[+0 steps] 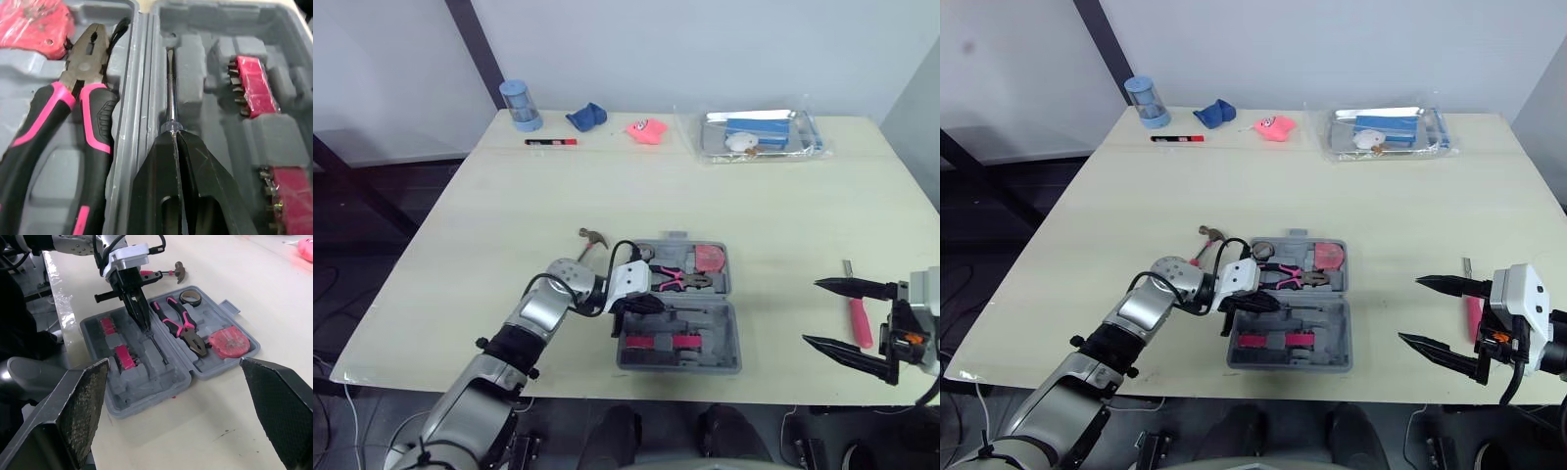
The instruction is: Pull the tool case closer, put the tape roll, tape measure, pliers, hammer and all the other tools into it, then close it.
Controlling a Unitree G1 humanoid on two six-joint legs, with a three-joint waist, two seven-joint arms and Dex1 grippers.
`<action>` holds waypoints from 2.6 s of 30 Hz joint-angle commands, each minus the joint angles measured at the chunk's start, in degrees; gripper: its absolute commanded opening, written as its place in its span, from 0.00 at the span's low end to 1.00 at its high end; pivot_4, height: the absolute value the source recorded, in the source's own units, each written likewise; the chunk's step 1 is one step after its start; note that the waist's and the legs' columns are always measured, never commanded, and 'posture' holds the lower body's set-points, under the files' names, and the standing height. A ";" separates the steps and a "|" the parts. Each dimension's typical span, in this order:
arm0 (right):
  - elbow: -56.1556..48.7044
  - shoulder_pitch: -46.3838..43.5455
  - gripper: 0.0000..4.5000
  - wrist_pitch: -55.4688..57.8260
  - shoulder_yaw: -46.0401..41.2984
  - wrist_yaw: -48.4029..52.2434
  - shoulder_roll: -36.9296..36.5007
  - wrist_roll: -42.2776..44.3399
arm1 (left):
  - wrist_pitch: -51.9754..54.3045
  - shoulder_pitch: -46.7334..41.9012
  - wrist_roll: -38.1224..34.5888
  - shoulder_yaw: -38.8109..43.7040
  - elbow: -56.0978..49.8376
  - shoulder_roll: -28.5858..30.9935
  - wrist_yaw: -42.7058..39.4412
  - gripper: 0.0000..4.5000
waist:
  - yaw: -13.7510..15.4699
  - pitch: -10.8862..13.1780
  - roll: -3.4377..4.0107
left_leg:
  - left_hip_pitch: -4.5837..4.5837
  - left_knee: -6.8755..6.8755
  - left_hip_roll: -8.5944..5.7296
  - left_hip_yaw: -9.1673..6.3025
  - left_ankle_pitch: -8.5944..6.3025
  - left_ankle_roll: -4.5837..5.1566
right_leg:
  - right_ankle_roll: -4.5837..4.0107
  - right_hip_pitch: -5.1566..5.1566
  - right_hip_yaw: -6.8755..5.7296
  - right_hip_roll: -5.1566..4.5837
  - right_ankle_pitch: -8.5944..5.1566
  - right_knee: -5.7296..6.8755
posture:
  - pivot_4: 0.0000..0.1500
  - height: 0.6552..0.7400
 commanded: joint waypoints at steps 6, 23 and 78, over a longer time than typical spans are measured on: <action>-1.29 -1.56 1.00 -1.00 2.18 -3.48 3.46 0.74 | 9.07 6.63 -7.16 6.68 -4.28 -0.86 2.81 0.04 | -0.31 0.01 -0.01 | 0.81 -0.24 0.11 0.05 -0.07 0.12 | 0.00 0.70 0.08 0.01 -0.01 -0.17 | 1.00 1.00; 6.92 2.53 1.00 -16.81 11.38 -19.23 22.55 -14.02 | 20.24 37.72 -31.33 42.17 -31.60 0.12 18.96 0.16 | 0.18 0.07 0.05 | 0.72 -0.84 0.21 -0.13 -0.05 0.07 | 0.00 0.61 0.07 -0.33 0.00 -0.78 | 1.00 1.00; 1.45 1.25 1.00 -10.05 8.76 -9.08 9.58 -1.19 | 4.90 34.55 -33.25 45.72 -3.98 10.57 -6.92 0.98 | -0.15 0.10 0.05 | 0.77 -1.17 0.19 -0.01 -0.08 0.09 | -0.03 0.60 -0.01 -0.23 -0.02 -0.99 | 1.00 1.00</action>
